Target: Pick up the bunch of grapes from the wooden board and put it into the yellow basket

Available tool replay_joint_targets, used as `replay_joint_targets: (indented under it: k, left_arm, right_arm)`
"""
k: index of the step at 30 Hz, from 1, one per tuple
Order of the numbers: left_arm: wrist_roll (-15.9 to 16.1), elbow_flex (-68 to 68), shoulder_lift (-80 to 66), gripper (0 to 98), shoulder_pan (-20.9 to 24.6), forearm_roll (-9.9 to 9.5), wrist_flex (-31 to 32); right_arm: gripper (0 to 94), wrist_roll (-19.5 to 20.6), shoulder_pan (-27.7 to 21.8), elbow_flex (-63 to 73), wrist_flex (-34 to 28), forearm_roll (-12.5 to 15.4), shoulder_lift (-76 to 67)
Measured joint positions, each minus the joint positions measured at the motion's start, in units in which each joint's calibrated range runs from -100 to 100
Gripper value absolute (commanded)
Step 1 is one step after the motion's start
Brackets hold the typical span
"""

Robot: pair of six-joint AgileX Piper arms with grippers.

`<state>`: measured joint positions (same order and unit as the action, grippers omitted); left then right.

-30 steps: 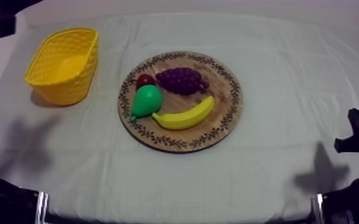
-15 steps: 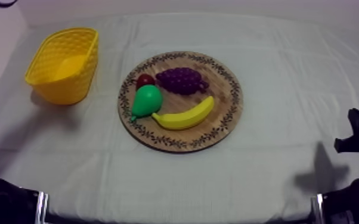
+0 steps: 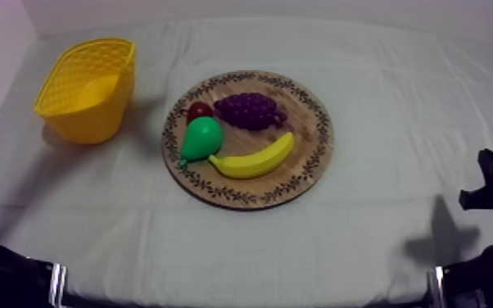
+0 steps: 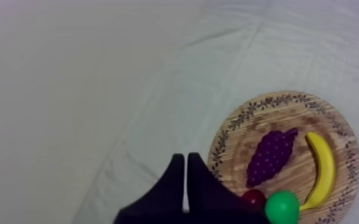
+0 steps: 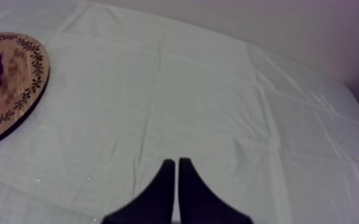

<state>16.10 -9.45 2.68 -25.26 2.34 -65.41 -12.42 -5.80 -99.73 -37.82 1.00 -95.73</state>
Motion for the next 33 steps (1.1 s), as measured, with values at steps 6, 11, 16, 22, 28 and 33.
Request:
replay_joint_targets:
  k: [6, 11, 16, 22, 28, 33]
  left_arm:
    - [1.1, -4.7, 6.7, 0.0, -0.5, -0.03, -2.6]
    - [1.9, -3.2, 10.7, 0.0, -1.2, 0.16, -1.4]
    - [2.1, -1.9, 12.2, 0.1, -2.0, 0.28, -0.3]
    - [2.3, 0.0, 12.1, 0.6, -2.8, 0.28, 1.4]
    - [2.3, 2.0, 10.9, 26.7, -3.1, 0.09, 2.4]
    - [4.7, 5.4, 9.6, 77.7, -2.9, 0.09, 2.3]
  right_arm:
    - [0.2, 0.0, 0.0, 0.0, 0.0, 0.0, 0.0]
    - [0.2, 0.0, 0.0, 0.0, 0.0, 0.0, 0.0]
    - [0.2, 0.2, 0.0, 0.0, 0.0, 0.0, 0.0]
    - [0.2, 0.0, 0.0, 0.0, 0.0, 0.0, 0.0]
    - [0.2, 0.0, 0.0, 0.0, 0.0, 0.0, 0.0]
    - [0.2, 0.0, 0.0, 0.0, 0.0, 0.0, 0.0]
